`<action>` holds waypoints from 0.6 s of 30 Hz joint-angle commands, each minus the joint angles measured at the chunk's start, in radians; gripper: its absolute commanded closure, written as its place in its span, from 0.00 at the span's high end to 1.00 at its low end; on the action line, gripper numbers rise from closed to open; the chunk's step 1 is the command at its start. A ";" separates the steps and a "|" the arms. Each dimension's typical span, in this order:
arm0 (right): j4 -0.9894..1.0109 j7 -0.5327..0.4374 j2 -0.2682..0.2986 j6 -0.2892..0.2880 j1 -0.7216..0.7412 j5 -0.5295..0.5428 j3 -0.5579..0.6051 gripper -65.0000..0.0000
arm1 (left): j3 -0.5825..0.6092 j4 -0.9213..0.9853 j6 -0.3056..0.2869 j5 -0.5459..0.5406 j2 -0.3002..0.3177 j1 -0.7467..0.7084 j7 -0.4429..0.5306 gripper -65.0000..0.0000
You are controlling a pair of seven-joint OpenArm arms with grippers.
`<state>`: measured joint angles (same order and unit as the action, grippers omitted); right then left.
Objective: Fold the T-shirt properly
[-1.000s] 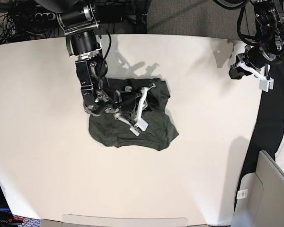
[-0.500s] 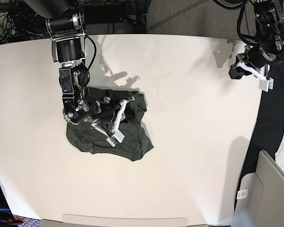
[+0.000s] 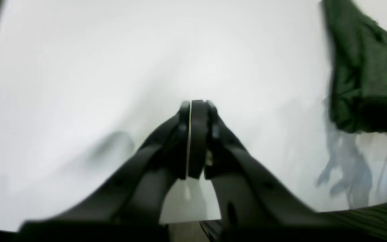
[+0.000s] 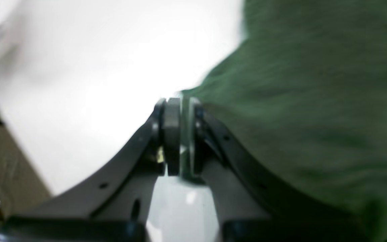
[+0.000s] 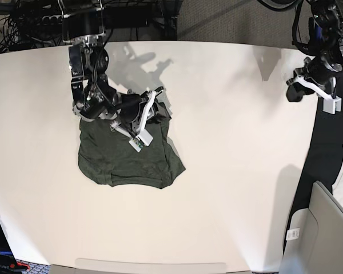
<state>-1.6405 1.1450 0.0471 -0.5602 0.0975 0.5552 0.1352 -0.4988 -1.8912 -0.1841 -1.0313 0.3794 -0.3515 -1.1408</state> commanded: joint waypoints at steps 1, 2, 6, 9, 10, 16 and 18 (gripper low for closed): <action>-0.042 -0.016 0.000 -0.002 0.005 0.030 -0.003 0.06 | -0.016 -0.023 -0.002 -0.010 0.013 -0.002 0.005 0.01; -0.063 -0.016 0.000 -0.002 -0.012 0.039 -0.003 0.06 | -0.022 -0.028 -0.002 -0.010 0.013 -0.005 0.005 0.01; -0.143 -0.018 -0.002 -0.056 -0.086 0.053 -0.003 0.06 | -0.044 -0.032 -0.002 -0.011 0.013 -0.040 0.005 0.01; -0.203 -0.015 0.003 -0.120 -0.141 0.052 -0.003 0.06 | -0.065 -0.032 -0.002 -0.013 0.013 -0.077 0.012 0.01; -0.218 -0.015 0.006 -0.123 -0.161 0.050 -0.004 0.06 | -0.077 -0.032 -0.002 -0.013 0.013 -0.093 0.014 0.01; -0.324 -0.021 0.046 -0.123 -0.292 0.047 -0.067 0.06 | -0.176 -0.080 -0.004 -0.016 0.011 -0.183 0.008 0.01; -0.359 -0.021 0.067 -0.123 -0.331 0.052 -0.102 0.06 | -0.192 -0.118 -0.004 -0.016 -0.007 -0.209 0.005 0.01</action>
<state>-1.9808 1.1446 0.1108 -0.6777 -0.2428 0.5812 0.0338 -0.6849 -1.9945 -0.1829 -1.0294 0.3637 -0.5613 -1.1461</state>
